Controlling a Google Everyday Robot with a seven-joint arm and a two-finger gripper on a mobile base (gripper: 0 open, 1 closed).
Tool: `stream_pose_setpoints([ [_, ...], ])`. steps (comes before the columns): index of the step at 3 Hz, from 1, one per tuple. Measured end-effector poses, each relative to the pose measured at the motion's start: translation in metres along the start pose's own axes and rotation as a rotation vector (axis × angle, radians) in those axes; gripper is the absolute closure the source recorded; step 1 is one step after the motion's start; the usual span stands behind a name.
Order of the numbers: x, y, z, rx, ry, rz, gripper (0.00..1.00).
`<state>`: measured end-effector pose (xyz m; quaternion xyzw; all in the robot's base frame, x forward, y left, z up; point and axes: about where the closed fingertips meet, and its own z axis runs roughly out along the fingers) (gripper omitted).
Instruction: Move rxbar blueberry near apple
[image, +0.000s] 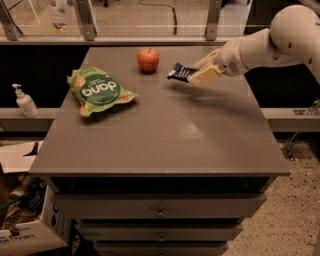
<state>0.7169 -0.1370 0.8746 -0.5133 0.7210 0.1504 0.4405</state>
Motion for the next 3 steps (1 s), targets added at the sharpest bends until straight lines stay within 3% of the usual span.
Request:
stream_pose_setpoints([
  [3, -0.016, -0.042, 0.066, 0.066, 0.054, -0.04, 1.0],
])
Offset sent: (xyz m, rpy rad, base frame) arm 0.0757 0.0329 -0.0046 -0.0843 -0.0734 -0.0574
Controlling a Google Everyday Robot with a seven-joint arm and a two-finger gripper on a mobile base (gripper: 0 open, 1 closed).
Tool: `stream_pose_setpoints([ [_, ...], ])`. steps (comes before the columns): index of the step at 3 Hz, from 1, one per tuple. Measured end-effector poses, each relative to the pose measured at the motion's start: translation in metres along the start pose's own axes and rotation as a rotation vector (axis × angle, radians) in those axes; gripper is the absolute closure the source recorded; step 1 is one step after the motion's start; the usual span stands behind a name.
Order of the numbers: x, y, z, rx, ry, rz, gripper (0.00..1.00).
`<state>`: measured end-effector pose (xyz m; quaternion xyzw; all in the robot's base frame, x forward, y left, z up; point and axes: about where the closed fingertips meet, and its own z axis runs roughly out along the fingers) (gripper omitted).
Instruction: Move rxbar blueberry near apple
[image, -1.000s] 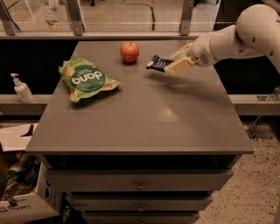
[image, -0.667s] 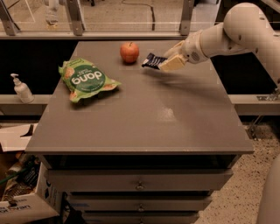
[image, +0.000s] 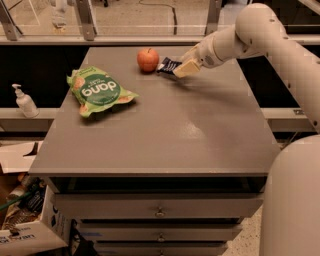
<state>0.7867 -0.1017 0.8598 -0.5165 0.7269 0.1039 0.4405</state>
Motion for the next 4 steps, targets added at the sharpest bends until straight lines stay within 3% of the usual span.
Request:
stream_pose_setpoints([
  [2, 0.002, -0.006, 0.033, -0.012, 0.019, 0.017, 1.0],
  [3, 0.006, -0.002, 0.041, -0.029, 0.034, 0.027, 0.82],
  [4, 0.008, 0.003, 0.042, -0.039, 0.035, 0.044, 0.58],
])
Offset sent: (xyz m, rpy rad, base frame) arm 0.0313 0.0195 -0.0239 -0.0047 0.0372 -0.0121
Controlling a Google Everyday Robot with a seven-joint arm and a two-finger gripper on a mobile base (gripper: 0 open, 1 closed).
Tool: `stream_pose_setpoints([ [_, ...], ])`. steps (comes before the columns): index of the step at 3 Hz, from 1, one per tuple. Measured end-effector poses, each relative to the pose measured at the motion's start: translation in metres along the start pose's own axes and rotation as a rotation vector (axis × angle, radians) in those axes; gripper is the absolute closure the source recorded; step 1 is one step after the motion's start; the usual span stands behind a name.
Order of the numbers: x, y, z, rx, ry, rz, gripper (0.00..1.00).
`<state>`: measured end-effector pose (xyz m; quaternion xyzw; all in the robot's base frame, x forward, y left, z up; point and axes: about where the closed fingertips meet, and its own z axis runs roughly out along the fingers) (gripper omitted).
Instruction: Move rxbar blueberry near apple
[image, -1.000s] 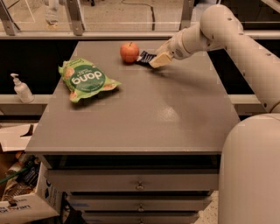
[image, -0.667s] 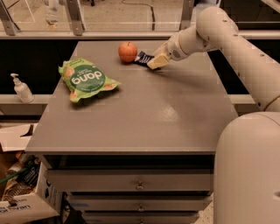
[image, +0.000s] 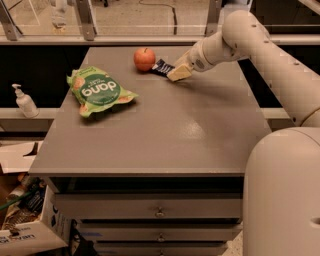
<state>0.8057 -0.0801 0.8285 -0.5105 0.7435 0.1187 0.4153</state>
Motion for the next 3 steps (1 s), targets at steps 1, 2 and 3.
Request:
stream_pose_setpoints([
  [1, 0.0022, 0.0023, -0.0009, -0.007, 0.003, 0.01, 0.35],
  [2, 0.0053, 0.0034, -0.0034, -0.012, 0.0, 0.026, 0.13],
  [3, 0.0049, 0.0063, -0.0029, -0.024, -0.005, 0.032, 0.0],
])
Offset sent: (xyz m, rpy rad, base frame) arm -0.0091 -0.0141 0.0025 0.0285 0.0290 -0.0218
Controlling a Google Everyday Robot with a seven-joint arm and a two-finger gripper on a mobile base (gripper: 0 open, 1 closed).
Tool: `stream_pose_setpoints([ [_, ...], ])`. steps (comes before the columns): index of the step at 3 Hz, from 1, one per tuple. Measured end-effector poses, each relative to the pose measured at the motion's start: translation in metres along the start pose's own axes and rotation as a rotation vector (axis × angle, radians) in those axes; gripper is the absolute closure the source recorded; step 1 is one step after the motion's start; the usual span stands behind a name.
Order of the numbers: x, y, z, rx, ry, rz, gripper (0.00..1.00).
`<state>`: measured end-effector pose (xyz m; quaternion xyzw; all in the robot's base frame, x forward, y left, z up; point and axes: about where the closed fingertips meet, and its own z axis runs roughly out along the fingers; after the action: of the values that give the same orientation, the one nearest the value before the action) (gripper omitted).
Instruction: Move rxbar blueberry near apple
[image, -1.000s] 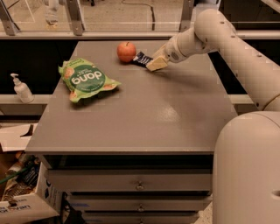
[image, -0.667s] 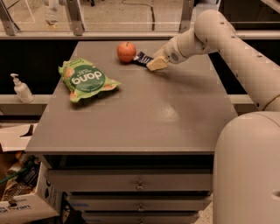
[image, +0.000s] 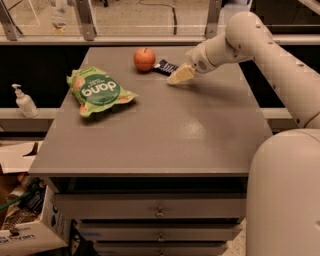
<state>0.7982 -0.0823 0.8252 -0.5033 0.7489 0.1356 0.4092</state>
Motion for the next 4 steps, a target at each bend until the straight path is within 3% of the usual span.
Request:
stream_pose_setpoints([
  [1, -0.005, 0.001, -0.014, -0.011, -0.034, 0.007, 0.0],
  [2, -0.012, 0.003, -0.038, -0.046, -0.118, 0.037, 0.0],
  [3, -0.01, 0.013, -0.069, -0.118, -0.209, 0.081, 0.0],
  [4, 0.01, 0.028, -0.146, -0.193, -0.272, 0.128, 0.0],
])
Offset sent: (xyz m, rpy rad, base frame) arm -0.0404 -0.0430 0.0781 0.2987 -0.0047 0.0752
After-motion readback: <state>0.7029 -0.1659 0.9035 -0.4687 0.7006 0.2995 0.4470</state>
